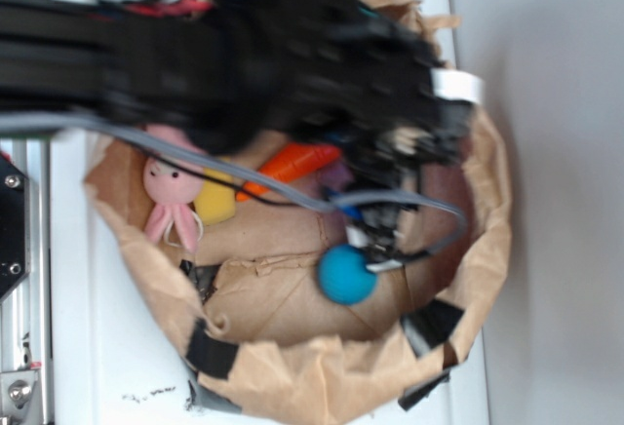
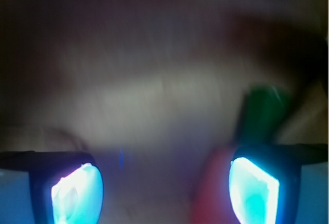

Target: Grab the carrot.

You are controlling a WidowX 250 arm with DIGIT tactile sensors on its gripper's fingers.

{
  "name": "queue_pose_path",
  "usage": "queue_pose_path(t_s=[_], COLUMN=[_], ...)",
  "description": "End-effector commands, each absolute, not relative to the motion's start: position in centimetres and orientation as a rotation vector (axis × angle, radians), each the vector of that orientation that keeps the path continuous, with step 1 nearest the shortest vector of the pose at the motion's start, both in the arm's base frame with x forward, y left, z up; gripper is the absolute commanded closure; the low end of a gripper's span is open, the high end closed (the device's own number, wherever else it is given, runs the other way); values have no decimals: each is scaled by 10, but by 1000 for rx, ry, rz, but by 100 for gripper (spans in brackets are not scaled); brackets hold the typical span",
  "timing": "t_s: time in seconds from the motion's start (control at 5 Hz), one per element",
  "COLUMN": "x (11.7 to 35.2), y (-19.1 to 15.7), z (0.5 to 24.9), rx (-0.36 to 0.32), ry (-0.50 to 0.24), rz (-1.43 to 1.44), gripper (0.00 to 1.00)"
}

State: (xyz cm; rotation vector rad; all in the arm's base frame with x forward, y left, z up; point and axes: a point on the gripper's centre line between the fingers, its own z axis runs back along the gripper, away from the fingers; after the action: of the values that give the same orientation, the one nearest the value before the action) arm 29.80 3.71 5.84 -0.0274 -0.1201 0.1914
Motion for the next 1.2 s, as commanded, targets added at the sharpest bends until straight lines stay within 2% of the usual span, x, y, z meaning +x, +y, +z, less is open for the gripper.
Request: queue_pose_path(t_s=[0.0, 0.2, 0.4, 0.6, 0.8, 1.0], x=[298, 313, 327, 329, 326, 319], y=[42, 33, 29, 31, 33, 31], z=[64, 49, 26, 14, 25, 54], rx=[2, 29, 88, 107, 79, 34], ry=[-196, -202, -212, -234, -230, -203], rz=[188, 218, 254, 252, 258, 254], gripper=[0, 0, 0, 63, 100, 100])
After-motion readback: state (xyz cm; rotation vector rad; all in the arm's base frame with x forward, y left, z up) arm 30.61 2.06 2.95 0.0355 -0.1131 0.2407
